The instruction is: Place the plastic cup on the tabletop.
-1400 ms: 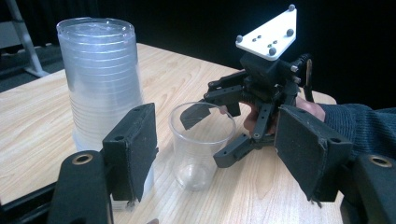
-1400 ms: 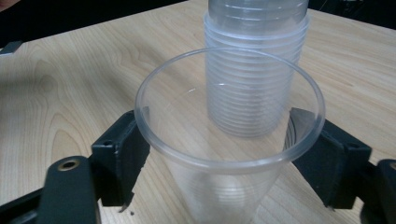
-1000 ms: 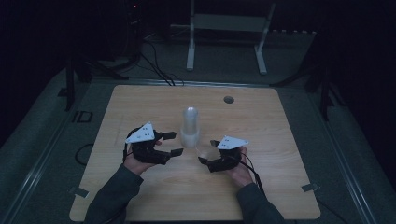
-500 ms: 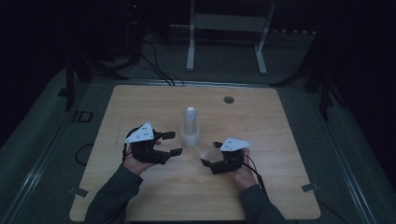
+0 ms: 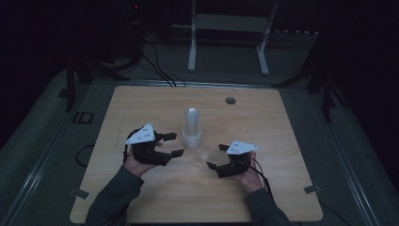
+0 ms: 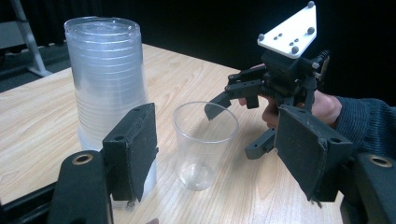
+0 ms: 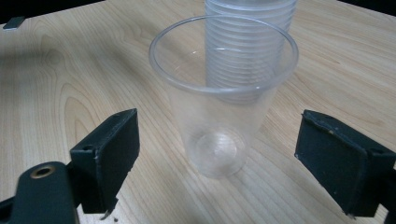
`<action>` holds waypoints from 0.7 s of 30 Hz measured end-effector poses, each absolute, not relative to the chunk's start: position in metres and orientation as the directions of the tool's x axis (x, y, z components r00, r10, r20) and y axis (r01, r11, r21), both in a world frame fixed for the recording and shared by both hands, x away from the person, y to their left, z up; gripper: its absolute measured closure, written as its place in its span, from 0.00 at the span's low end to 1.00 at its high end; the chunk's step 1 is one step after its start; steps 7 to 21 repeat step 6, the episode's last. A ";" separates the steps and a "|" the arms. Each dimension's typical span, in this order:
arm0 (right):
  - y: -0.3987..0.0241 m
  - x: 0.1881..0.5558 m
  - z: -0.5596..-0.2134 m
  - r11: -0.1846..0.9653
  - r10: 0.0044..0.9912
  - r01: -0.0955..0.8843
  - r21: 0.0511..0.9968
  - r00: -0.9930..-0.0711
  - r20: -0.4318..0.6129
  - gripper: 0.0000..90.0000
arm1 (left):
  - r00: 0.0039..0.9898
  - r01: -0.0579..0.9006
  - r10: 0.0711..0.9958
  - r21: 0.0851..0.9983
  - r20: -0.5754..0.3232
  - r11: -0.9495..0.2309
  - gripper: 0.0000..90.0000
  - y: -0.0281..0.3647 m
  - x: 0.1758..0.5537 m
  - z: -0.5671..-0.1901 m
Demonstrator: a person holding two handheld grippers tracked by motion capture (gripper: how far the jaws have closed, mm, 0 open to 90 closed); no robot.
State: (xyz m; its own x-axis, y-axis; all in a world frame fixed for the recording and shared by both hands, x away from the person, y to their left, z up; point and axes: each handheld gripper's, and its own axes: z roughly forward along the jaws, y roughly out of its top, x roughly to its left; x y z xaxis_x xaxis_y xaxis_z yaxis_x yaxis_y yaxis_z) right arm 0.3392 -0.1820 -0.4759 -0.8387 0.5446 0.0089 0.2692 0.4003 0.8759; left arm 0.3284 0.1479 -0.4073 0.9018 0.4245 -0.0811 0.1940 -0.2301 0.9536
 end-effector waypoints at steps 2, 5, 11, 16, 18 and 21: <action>-0.184 0.338 -0.476 0.400 0.543 0.270 0.876 -0.840 0.011 0.15 | 0.901 0.195 0.425 0.954 -0.082 -0.230 0.33 0.148 0.329 -0.407; -0.185 0.337 -0.476 0.401 0.543 0.270 0.875 -0.840 0.010 0.15 | 0.901 0.195 0.426 0.954 -0.082 -0.230 0.33 0.148 0.329 -0.408; -0.187 0.337 -0.475 0.403 0.544 0.270 0.874 -0.839 0.009 0.15 | 0.900 0.198 0.428 0.954 -0.085 -0.227 0.33 0.149 0.329 -0.408; -0.187 0.337 -0.475 0.403 0.544 0.270 0.874 -0.839 0.009 0.15 | 0.900 0.198 0.428 0.954 -0.085 -0.227 0.33 0.149 0.329 -0.408; -0.187 0.337 -0.475 0.403 0.544 0.270 0.874 -0.839 0.009 0.15 | 0.900 0.198 0.428 0.954 -0.085 -0.227 0.33 0.149 0.329 -0.408; -0.187 0.337 -0.475 0.403 0.544 0.270 0.874 -0.839 0.009 0.15 | 0.900 0.198 0.428 0.954 -0.085 -0.227 0.33 0.149 0.329 -0.408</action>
